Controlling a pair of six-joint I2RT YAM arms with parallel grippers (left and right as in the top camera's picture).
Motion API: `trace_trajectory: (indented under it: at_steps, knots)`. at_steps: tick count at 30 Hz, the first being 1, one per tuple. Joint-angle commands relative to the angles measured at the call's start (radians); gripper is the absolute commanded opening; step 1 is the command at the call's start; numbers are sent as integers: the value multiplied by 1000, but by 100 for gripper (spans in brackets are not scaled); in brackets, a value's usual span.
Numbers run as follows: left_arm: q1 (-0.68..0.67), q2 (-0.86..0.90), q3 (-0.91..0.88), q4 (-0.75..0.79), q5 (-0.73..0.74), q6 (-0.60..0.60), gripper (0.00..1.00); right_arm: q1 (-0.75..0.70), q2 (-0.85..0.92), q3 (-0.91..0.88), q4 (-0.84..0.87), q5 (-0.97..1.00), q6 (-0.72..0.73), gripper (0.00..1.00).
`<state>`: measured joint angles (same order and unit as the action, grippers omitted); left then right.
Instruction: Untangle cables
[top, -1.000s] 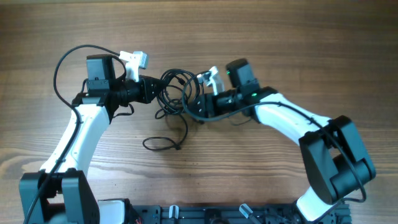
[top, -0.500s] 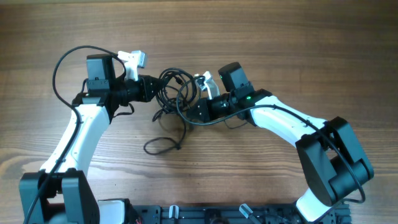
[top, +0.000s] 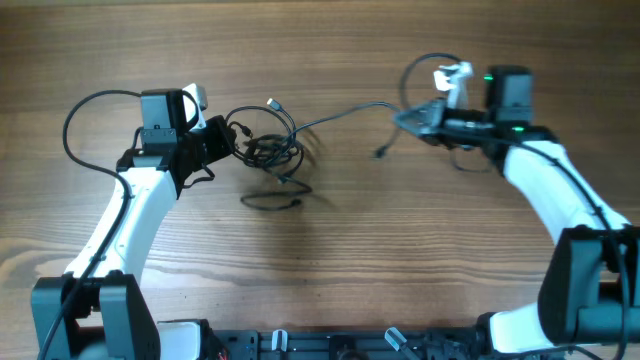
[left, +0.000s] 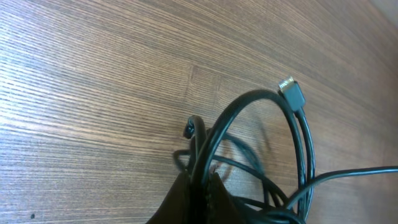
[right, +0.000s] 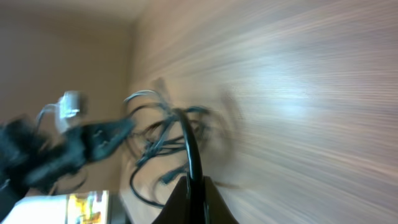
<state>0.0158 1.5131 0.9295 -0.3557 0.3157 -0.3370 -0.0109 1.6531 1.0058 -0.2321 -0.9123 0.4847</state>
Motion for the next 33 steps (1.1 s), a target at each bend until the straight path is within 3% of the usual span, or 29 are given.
trace_trajectory:
  at_steps: [1,9,19,23,24,27,33]
  knots:
    - [2,7,15,0,-60,-21,4,-160,-8,8,-127,257,-102,4]
    - [2,7,15,-39,-255,-151,4,-460,-8,8,-285,706,-109,4]
    - [2,7,15,-38,-257,-151,4,-512,-8,-89,-257,807,42,4]
    - [2,7,15,-38,-257,-169,4,-512,-8,-145,-224,808,37,25]
    - [2,7,15,-38,-257,-169,4,-512,-8,-147,-221,807,26,34]
    - [2,7,15,-38,-257,-169,4,-510,-8,-140,-208,776,-6,100]
    - [2,7,15,-37,-257,-169,4,-479,-32,-10,-317,782,-15,100]
